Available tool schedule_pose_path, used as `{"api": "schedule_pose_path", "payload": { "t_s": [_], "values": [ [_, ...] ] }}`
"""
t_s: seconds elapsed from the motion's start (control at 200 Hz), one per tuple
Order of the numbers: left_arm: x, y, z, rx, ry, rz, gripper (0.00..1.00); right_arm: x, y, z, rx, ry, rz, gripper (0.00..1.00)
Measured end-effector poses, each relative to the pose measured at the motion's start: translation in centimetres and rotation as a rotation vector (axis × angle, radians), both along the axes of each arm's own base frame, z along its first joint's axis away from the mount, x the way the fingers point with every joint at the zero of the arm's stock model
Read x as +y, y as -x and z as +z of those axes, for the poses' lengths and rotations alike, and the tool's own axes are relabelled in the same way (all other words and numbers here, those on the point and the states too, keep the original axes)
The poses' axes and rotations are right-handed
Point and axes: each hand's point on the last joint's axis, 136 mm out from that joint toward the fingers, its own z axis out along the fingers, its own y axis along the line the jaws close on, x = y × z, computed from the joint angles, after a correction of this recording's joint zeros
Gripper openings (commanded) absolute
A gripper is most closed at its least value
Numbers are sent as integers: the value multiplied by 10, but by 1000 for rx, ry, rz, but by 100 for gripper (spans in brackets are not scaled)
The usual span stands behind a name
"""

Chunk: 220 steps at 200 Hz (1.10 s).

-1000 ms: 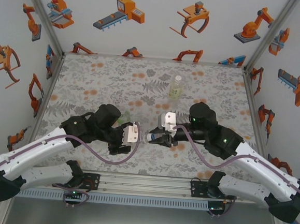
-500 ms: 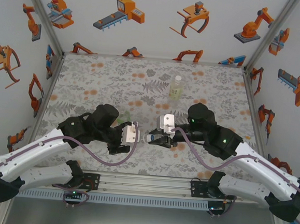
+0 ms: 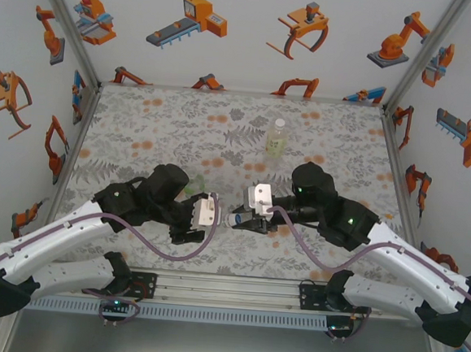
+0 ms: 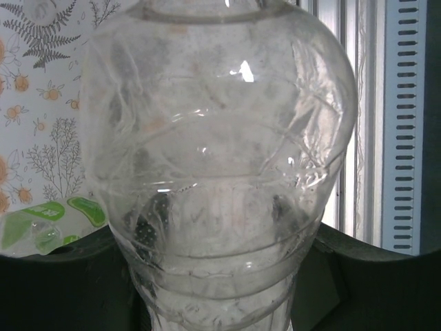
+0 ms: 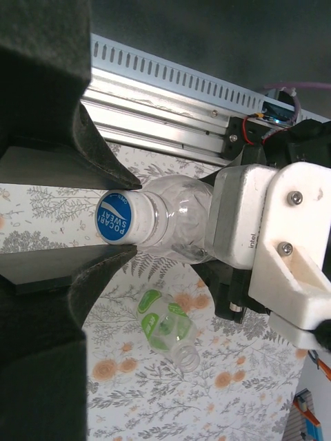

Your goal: Screw on the bottle caps

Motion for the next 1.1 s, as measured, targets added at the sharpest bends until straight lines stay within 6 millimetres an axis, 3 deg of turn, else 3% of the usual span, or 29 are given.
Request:
{"api": "schedule_pose_path", "payload": {
  "t_s": [0.215,0.361,0.496,0.626,0.821,0.961,1.102],
  "values": [
    [-1,3,0,13,5,-13,0,0,4,2,-14,-5,9,0],
    [0,-1,0,-4,1,4,0,2,-8,3,120,1,-104,0],
    [2,-14,-1,-55,-19,54,0,2,-36,-3,416,-12,-366,0],
    [6,-26,-3,-101,-45,102,0,-2,-62,-18,811,-65,-633,0],
    [14,-36,-15,-136,-103,153,0,-11,-84,-55,1357,-222,-891,0],
    [14,-42,-20,-149,-123,170,0,-15,-92,-66,1535,-284,-978,6],
    [12,-45,-20,-158,-122,174,0,-17,-94,-67,1578,-291,-1016,17]
  ]
}}
